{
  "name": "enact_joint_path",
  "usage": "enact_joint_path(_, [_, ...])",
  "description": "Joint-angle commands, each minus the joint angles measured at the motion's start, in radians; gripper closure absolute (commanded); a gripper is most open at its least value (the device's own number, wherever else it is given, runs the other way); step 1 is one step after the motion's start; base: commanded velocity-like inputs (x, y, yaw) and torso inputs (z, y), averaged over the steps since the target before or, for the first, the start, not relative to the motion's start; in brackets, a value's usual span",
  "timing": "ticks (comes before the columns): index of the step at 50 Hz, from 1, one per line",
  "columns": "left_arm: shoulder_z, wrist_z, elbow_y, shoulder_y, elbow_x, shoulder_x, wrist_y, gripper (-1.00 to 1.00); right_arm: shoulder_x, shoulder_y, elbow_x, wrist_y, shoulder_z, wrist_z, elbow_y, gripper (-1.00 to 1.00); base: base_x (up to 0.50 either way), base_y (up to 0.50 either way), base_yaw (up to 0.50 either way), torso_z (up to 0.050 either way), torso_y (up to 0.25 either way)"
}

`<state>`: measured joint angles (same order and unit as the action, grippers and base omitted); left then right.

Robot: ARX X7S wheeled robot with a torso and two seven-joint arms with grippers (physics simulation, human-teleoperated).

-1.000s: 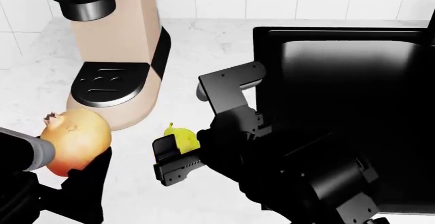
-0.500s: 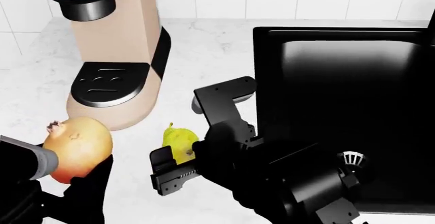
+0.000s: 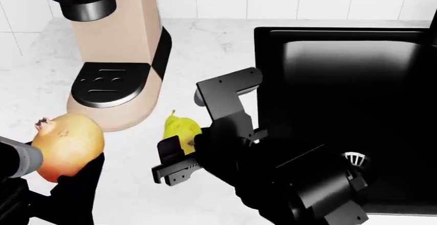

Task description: There is a mixed pile of frozen fruits and vegetables on the counter. Locate all the frozen vegetables and place the items in a bowl on the counter. Take all the frozen fruits and defrost them in a running sink.

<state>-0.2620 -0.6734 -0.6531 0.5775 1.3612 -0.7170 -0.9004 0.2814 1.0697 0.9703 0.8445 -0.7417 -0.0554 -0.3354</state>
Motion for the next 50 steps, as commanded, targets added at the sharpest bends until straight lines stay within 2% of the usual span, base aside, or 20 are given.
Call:
enact_joint_path(1, [0.007,-0.020,-0.006,-0.004,0.018,-0.002,0.017,1.00,0.085,-0.028,0.028,0.025,0.049,-0.075,0.170,1.00,0.00,0.00,0.00,0.000,0.010])
enact_joint_path(5, [0.002,-0.010,-0.003,-0.014,-0.003,0.002,0.025,1.00,0.147,-0.060,0.077,0.045,0.095,-0.134,0.288,1.00,0.00,0.00,0.00,0.000,0.000])
enact_joint_path(7, [-0.044,-0.038,0.029,0.030,-0.031,0.061,0.006,1.00,0.176,-0.080,0.102,0.051,0.119,-0.163,0.337,1.00,0.00,0.00,0.00,0.000,0.000])
enact_joint_path(13, [-0.019,-0.031,0.009,0.024,0.003,0.026,0.007,1.00,0.267,-0.127,0.189,0.085,0.192,-0.250,0.477,1.00,0.00,0.00,0.00,0.000,0.000])
enact_joint_path(31, [-0.013,-0.047,0.000,0.042,0.042,0.013,0.002,1.00,0.473,-0.138,0.531,0.180,0.401,-0.500,0.733,1.00,0.00,0.00,0.00,0.000,0.001])
enact_joint_path(41, [-0.012,-0.050,-0.006,0.040,0.046,0.008,0.004,1.00,0.508,-0.210,0.546,0.150,0.431,-0.521,0.784,1.00,0.00,-0.02,0.00,0.000,0.000])
enact_joint_path(50, [-0.016,-0.065,-0.011,0.048,0.055,0.011,0.001,1.00,0.521,-0.227,0.559,0.138,0.445,-0.527,0.785,1.00,0.00,-0.49,0.00,0.001,0.001])
